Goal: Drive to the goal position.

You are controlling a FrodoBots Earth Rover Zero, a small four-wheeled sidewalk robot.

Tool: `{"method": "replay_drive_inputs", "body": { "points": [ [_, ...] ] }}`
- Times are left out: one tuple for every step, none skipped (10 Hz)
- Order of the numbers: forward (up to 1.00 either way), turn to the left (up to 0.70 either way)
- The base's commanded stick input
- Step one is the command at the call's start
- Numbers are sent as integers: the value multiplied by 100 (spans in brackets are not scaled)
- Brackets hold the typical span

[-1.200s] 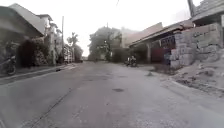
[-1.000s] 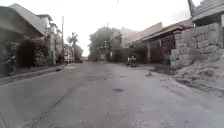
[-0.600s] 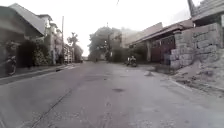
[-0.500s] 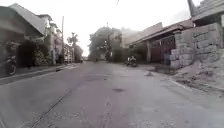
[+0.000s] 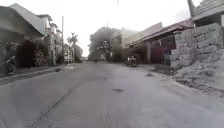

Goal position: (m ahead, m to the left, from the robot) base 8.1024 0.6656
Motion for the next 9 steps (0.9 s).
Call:
{"method": "replay_drive_inputs", "body": {
  "points": [
    [70,0],
    [70,0],
    [70,0],
    [70,0],
    [70,0],
    [70,0],
    [70,0],
    [70,-20],
    [70,-35]
  ]
}}
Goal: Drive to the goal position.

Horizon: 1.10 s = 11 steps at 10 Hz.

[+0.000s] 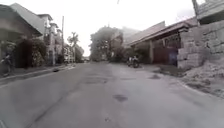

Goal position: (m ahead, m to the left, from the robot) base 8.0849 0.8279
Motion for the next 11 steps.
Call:
{"method": "replay_drive_inputs", "body": {
  "points": [
    [70,-35],
    [70,-35],
    [70,-35],
    [70,-35],
    [70,-35],
    [70,-35],
    [70,-27],
    [70,0],
    [70,0],
    [70,0],
    [70,0]
  ]
}}
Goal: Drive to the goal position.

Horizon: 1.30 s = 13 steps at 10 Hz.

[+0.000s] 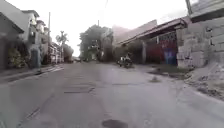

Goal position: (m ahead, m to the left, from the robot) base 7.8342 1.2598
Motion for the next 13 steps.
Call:
{"method": "replay_drive_inputs", "body": {
  "points": [
    [70,0],
    [70,0],
    [70,0],
    [70,0],
    [70,0],
    [70,0],
    [70,0],
    [70,0],
    [70,-6],
    [70,-27],
    [70,-35],
    [70,-35],
    [70,-35]
  ]
}}
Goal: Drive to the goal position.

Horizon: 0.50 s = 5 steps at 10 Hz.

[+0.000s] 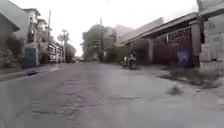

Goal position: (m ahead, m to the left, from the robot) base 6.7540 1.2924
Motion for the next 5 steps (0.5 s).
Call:
{"method": "replay_drive_inputs", "body": {
  "points": [
    [70,-35],
    [70,-35],
    [70,-35],
    [70,-35],
    [70,-16]
  ]
}}
